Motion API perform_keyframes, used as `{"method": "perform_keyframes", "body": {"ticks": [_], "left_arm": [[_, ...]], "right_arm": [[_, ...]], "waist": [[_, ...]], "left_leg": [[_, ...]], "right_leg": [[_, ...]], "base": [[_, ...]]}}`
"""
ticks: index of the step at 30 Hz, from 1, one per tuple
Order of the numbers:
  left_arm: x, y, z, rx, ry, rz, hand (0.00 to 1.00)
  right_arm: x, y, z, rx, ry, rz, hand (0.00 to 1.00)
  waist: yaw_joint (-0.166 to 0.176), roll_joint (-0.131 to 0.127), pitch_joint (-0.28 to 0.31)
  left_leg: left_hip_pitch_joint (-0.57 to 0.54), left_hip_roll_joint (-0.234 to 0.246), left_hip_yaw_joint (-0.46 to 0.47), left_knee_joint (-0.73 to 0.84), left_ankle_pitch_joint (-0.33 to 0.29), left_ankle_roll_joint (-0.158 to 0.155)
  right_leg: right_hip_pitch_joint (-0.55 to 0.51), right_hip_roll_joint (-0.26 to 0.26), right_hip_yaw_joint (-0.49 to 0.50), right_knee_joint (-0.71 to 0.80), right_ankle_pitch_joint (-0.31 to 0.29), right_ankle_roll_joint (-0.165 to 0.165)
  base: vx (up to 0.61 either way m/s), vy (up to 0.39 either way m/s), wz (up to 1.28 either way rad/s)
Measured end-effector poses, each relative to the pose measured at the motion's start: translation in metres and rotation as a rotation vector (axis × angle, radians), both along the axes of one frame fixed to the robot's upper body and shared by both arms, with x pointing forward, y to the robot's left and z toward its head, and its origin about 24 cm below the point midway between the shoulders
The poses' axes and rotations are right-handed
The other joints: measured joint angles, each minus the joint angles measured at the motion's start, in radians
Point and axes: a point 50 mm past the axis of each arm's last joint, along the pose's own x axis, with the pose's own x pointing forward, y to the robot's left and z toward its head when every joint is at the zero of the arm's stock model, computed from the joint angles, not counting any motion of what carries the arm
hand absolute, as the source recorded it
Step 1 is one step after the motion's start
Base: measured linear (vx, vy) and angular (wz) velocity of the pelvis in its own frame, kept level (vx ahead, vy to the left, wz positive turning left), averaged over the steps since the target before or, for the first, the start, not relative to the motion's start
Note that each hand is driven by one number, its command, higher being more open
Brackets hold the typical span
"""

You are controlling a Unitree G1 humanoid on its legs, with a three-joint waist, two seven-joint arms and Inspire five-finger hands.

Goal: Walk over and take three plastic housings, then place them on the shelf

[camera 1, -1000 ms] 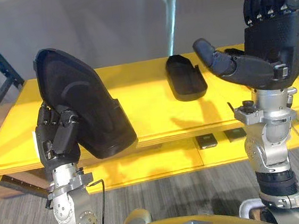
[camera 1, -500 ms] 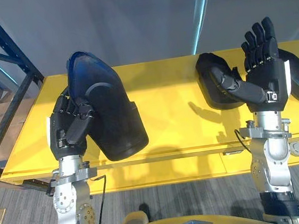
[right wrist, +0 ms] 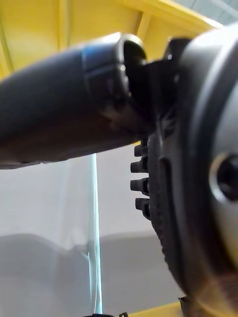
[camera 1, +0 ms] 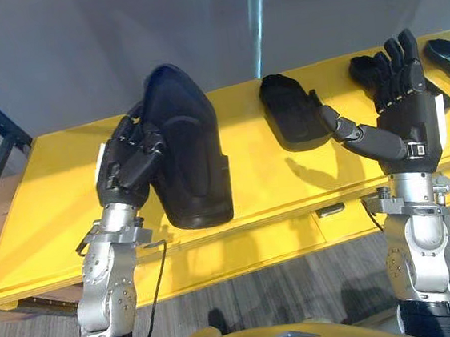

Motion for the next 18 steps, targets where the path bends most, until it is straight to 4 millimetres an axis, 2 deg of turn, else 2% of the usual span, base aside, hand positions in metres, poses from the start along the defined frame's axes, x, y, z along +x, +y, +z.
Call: {"method": "perform_keyframes", "body": {"ticks": [4, 6, 9, 18], "left_arm": [[0.021, -0.005, -0.007, -0.042, 0.071, 0.019, 0.00], [0.034, 0.001, -0.018, -0.059, 0.139, 0.076, 0.00], [0.048, 0.007, -0.030, -0.061, 0.219, 0.132, 0.00], [0.083, 0.032, -0.037, 0.010, 0.356, 0.321, 0.00]], "right_arm": [[0.004, 0.013, -0.005, -0.020, 0.037, 0.073, 1.00], [0.006, 0.022, -0.008, -0.044, 0.058, 0.120, 1.00], [0.007, 0.027, -0.013, -0.048, 0.084, 0.158, 1.00], [0.011, 0.047, -0.015, -0.112, 0.108, 0.305, 1.00]], "waist": [[-0.011, 0.006, -0.004], [-0.025, 0.007, -0.004], [-0.028, 0.007, -0.005], [-0.052, 0.009, -0.012]], "left_leg": [[0.007, 0.014, 0.017, 0.000, 0.006, -0.001], [0.007, 0.020, 0.026, 0.000, 0.007, -0.002], [0.007, 0.031, 0.045, -0.001, 0.004, -0.007], [-0.027, 0.040, 0.069, -0.001, 0.012, -0.002]], "right_leg": [[-0.003, 0.012, 0.013, -0.002, 0.007, -0.009], [-0.010, 0.018, 0.021, -0.002, 0.011, -0.013], [-0.019, 0.021, 0.034, -0.003, 0.019, -0.016], [-0.065, 0.029, 0.058, -0.002, 0.034, -0.020]], "base": [[-0.03, -0.003, -0.14], [-0.03, 0.000, -0.12], [-0.03, 0.013, -0.15], [-0.02, 0.012, -0.05]]}}
